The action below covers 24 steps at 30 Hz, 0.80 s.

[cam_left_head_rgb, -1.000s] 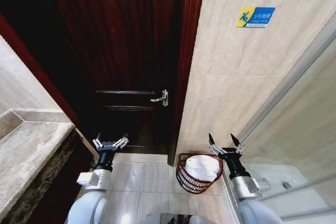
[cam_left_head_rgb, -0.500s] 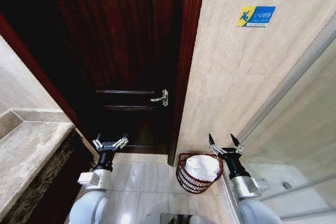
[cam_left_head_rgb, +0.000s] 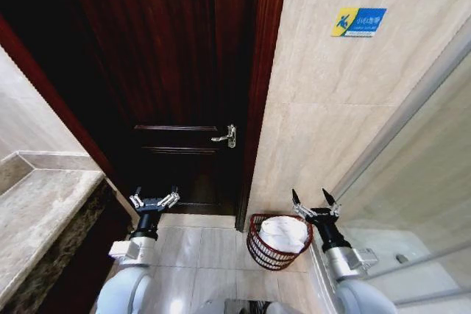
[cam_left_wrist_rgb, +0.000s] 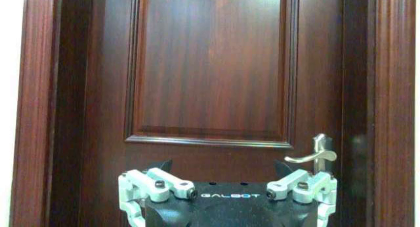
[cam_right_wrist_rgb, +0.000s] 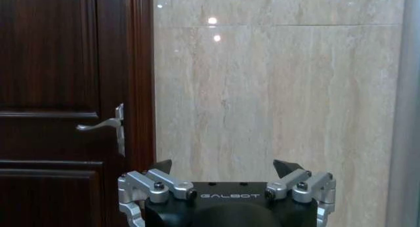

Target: Discard the used towel into the hamper.

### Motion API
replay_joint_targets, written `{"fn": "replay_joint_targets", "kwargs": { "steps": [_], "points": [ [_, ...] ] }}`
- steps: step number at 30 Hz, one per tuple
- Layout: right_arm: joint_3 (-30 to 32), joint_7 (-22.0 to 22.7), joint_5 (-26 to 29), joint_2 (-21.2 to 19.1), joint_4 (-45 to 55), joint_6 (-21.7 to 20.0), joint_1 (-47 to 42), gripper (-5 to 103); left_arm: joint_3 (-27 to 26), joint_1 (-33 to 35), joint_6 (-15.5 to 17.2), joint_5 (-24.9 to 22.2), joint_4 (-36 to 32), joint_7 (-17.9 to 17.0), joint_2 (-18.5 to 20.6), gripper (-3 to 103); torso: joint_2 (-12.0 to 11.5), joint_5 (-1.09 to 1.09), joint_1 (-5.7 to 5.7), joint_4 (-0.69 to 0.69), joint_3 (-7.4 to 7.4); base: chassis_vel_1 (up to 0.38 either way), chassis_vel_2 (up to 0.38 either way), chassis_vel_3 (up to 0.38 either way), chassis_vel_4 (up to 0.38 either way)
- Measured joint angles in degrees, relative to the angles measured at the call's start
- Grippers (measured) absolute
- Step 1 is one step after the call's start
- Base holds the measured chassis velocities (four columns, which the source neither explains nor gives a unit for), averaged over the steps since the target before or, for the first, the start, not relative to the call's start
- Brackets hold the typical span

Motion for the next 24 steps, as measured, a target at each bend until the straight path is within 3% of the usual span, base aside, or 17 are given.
{"fn": "replay_joint_targets", "kwargs": {
  "steps": [24],
  "points": [
    [0.70, -0.26, 0.44, -0.21, -0.83, 1.89, -1.65, 100, 0.46, 0.48, -0.06, 0.94, -0.62, -0.09, -0.30, 100, -0.12, 0.00, -0.06, 0.00, -0.07, 0.103, -0.105, -0.110, 0.105]
  ]
}}
